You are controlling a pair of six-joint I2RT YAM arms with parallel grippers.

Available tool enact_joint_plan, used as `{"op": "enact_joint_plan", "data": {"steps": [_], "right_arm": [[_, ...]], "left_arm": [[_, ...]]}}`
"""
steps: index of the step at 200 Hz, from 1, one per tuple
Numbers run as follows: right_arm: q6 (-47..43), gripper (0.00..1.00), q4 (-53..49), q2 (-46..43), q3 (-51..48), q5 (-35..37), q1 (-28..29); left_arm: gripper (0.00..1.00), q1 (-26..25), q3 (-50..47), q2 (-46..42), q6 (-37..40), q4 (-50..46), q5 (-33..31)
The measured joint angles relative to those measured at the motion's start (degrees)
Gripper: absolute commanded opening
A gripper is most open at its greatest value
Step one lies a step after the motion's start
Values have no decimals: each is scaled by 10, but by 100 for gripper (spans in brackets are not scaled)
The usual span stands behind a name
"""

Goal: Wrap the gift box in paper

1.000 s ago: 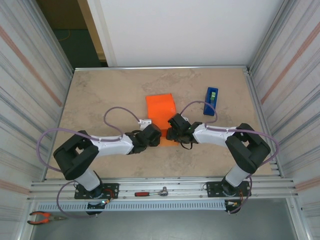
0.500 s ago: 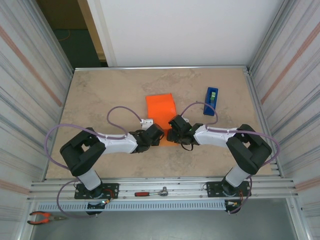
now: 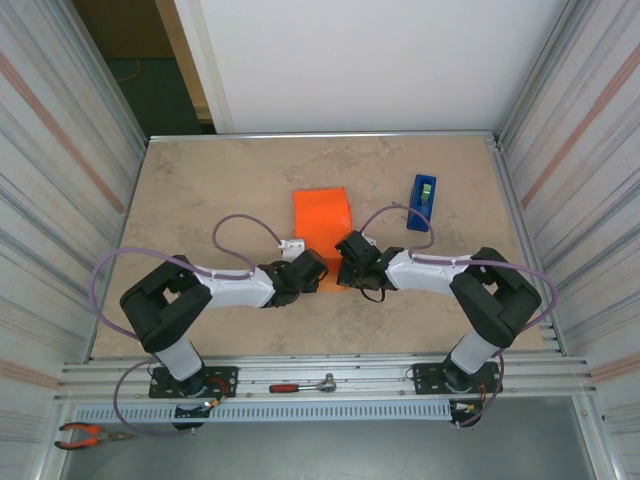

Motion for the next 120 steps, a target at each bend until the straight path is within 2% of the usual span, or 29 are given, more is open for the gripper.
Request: {"op": "enact_joint_plan", "data": {"steps": [26,48,105,120], "right_arm": [[0,0,0,0,0,0,0],[0,0,0,0,-1,0,0],[0,0,1,-2,-3,0,0],[0,0,0,-3,-4,0,0]], "left_arm": [[69,0,-9,-16,-16,-17,0],[67,0,-26,-33,-29,-23,0],[30,-14,-42,-45,-47,-29,-3],[17,-19,-43,-45,-51,-28,-2]]}}
